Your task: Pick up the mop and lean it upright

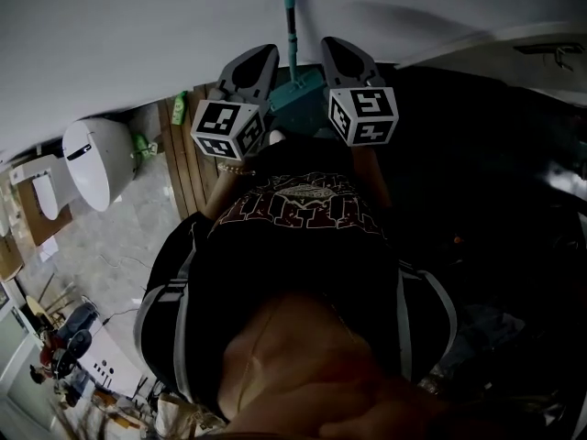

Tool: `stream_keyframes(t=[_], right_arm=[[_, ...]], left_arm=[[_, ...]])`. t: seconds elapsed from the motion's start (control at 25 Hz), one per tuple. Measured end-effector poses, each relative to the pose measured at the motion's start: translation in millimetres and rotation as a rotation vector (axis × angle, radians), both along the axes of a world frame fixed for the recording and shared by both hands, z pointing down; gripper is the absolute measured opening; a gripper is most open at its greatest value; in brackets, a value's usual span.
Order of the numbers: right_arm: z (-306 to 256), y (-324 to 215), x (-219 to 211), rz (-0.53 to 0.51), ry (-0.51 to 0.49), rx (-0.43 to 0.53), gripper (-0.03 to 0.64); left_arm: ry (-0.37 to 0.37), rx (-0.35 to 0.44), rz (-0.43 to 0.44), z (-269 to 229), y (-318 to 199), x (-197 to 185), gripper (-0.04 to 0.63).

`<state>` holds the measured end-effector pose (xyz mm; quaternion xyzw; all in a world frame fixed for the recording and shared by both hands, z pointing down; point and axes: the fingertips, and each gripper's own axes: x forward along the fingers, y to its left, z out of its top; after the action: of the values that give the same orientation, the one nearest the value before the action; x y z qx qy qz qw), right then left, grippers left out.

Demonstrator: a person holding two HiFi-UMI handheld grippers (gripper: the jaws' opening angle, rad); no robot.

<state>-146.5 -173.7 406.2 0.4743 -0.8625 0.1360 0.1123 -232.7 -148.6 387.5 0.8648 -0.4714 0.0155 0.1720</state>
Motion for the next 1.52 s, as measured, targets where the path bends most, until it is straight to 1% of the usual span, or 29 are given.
stream_keyframes(t=[0.32,0.48,0.64,1.08,1.52], right_arm=[[-0.7,30.0,6.8,-0.012,0.014,-0.030,0.018],[-0.8,37.9,8.7,-0.006,0.010,-0.031,0.018],[-3.5,44.6,7.5,-0.004,0.021,-0.015,0.018],[-7.1,51.1,4.9,-0.011,0.003,-0.009,0.018],[-4.6,49.5,3.8,0.003,0.011,-0.014,0.018]], left_arm=[[0.005,0.002,0.039,-1.9,15.1,19.1,0.037],[-0.009,0.000,0.064,0.1,23.1,25.9,0.037],[-0.013,0.002,0.064,-0.2,27.5,22.8,0.037],[-0.003,0.012,0.058,-2.0,34.4,18.1,0.037],[-0.025,0.018,0.057,-2.0,31.9,12.3,0.037]])
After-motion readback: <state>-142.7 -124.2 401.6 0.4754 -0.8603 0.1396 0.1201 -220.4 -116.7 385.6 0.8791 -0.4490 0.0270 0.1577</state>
